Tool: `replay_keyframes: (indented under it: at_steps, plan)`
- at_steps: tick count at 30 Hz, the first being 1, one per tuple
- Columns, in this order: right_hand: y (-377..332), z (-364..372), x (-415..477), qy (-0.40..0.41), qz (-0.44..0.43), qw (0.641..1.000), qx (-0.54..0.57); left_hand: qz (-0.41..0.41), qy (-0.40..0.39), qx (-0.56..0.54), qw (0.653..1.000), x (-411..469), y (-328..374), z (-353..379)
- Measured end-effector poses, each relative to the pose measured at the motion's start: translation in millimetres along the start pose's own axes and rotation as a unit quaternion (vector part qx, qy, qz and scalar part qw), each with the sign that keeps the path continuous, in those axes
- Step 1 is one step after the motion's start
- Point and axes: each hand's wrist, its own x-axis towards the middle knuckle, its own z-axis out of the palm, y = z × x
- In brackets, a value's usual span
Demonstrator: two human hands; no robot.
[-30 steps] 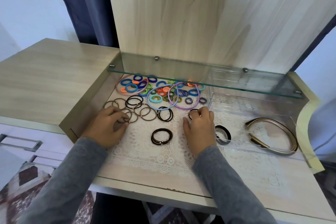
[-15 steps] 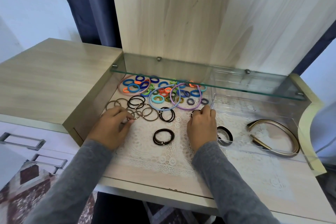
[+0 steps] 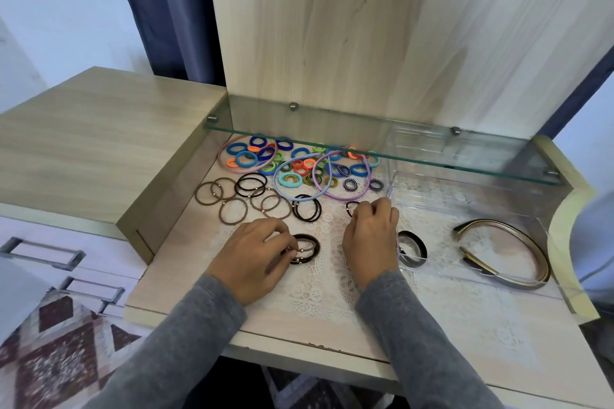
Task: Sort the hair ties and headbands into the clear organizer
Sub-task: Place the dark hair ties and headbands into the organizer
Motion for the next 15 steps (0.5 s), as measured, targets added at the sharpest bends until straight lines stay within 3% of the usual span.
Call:
replay_keyframes:
  at_steps: [4,9,15]
  plan:
    - [-2,-9,-6,-0.005,-0.017,0.995,0.095,-0.013,-0.019,-0.003,1.0,-2,-2,3]
    - [-4,-22,-9,-0.04,-0.101,0.976,0.19,-0.043,0.02,0.015,0.999,-4,-3,1]
    - [-1,-20,-8,-0.117,-0.227,0.942,0.218,-0.21,-0.003,0.081,0.974,-3,-9,3]
